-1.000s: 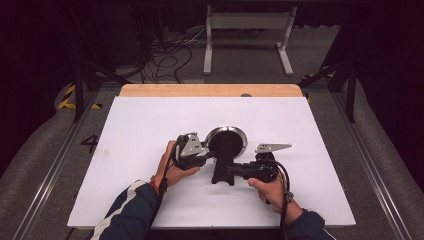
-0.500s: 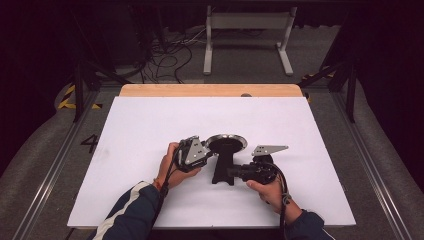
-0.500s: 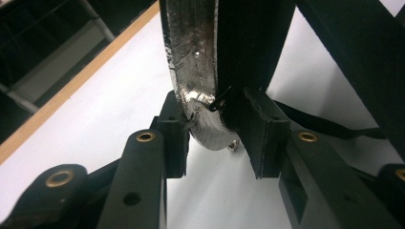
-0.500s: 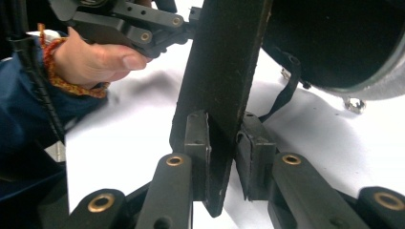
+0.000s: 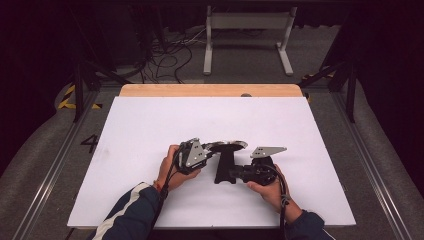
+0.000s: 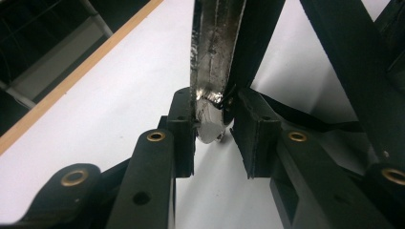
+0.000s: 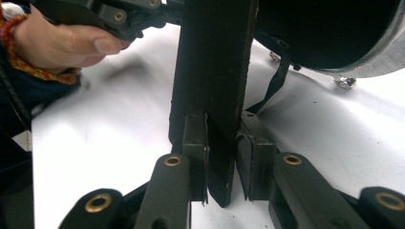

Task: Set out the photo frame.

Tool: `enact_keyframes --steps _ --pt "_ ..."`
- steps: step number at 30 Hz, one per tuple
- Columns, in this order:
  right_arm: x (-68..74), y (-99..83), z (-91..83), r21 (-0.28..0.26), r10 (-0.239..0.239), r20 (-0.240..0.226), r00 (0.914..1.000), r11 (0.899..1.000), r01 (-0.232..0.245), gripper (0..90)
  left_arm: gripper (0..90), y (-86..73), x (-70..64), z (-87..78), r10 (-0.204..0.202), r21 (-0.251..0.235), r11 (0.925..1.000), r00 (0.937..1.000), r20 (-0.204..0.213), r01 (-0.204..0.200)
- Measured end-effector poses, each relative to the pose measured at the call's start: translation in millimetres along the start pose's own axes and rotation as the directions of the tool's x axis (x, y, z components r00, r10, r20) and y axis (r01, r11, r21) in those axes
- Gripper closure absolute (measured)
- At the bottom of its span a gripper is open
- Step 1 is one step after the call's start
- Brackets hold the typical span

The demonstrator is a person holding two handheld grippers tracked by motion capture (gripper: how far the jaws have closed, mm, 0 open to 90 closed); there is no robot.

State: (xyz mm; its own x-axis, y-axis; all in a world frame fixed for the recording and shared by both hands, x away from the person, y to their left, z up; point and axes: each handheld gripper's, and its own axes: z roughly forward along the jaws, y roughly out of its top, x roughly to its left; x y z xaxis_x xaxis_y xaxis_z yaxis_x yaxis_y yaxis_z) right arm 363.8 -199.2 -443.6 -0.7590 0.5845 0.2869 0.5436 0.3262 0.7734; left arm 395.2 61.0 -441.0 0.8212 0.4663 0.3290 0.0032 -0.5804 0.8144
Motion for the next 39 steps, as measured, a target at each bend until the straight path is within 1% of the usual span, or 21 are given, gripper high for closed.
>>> enact_keyframes --steps 4,5,6,9,16,23,25,27,29,31,33,36,37,39 --pt "4.2 -0.5 -1.3 0.011 -0.049 0.035 0.9982 0.999 0.049 73.5 70.8 -1.8 2.0 -1.4 -0.031 0.004 0.9995 0.9994 0.019 0.031" --pt "4.2 -0.5 -1.3 0.011 -0.049 0.035 0.9982 0.999 0.049 73.5 70.9 -1.8 2.0 -1.4 -0.031 0.004 0.9995 0.9994 0.019 0.031" --pt "5.3 -0.5 -1.8 0.012 -0.059 0.044 0.9973 0.998 0.058 73.3 70.9 -2.2 2.6 -1.6 -0.030 0.001 0.9996 0.9993 0.021 0.030" --pt "9.0 0.2 -5.6 0.005 -0.088 0.066 0.9939 0.996 0.088 71.9 68.9 -3.3 4.3 -3.0 -0.048 -0.005 0.9988 0.9984 0.028 0.048" --pt "10.9 0.7 -8.8 0.005 -0.112 0.094 0.9893 0.994 0.112 72.0 65.2 -3.4 6.1 -5.4 -0.045 -0.004 0.9990 0.9983 0.037 0.045" --pt "14.3 1.4 -11.7 0.001 -0.134 0.109 0.9850 0.991 0.135 71.0 62.2 -3.6 7.4 -8.2 -0.050 -0.003 0.9987 0.9977 0.045 0.051" --pt "15.4 1.6 -12.9 0.001 -0.141 0.114 0.9834 0.990 0.142 70.5 60.6 -3.8 8.3 -10.1 -0.059 -0.005 0.9982 0.9969 0.052 0.059" --pt "16.1 2.0 -14.3 -0.004 -0.146 0.120 0.9821 0.989 0.147 69.9 59.1 -3.9 9.5 -12.3 -0.056 -0.001 0.9984 0.9974 0.046 0.056" --pt "17.0 2.5 -16.1 -0.011 -0.147 0.126 0.9811 0.989 0.150 69.5 56.6 -4.5 11.2 -14.0 -0.063 0.003 0.9980 0.9968 0.049 0.063" --pt "18.2 2.8 -18.1 -0.018 -0.151 0.131 0.9798 0.988 0.155 69.4 53.5 -4.9 13.0 -16.4 -0.054 0.011 0.9985 0.9974 0.048 0.054" --pt "18.9 2.9 -19.1 -0.022 -0.155 0.131 0.9792 0.987 0.159 69.2 52.9 -5.2 15.1 -18.4 -0.058 0.010 0.9983 0.9969 0.053 0.057" --pt "22.2 3.8 -22.9 -0.044 -0.170 0.152 0.9736 0.983 0.178 69.1 48.4 -6.0 18.2 -21.6 -0.069 0.011 0.9976 0.9960 0.057 0.068" --pt "23.6 4.2 -23.7 -0.048 -0.172 0.161 0.9719 0.982 0.182 69.2 48.2 -6.2 18.5 -22.4 -0.074 0.011 0.9972 0.9957 0.056 0.074" --pt "25.8 5.0 -25.5 -0.063 -0.174 0.176 0.9688 0.980 0.187 69.7 48.2 -6.1 19.4 -23.3 -0.071 0.013 0.9974 0.9960 0.054 0.070"
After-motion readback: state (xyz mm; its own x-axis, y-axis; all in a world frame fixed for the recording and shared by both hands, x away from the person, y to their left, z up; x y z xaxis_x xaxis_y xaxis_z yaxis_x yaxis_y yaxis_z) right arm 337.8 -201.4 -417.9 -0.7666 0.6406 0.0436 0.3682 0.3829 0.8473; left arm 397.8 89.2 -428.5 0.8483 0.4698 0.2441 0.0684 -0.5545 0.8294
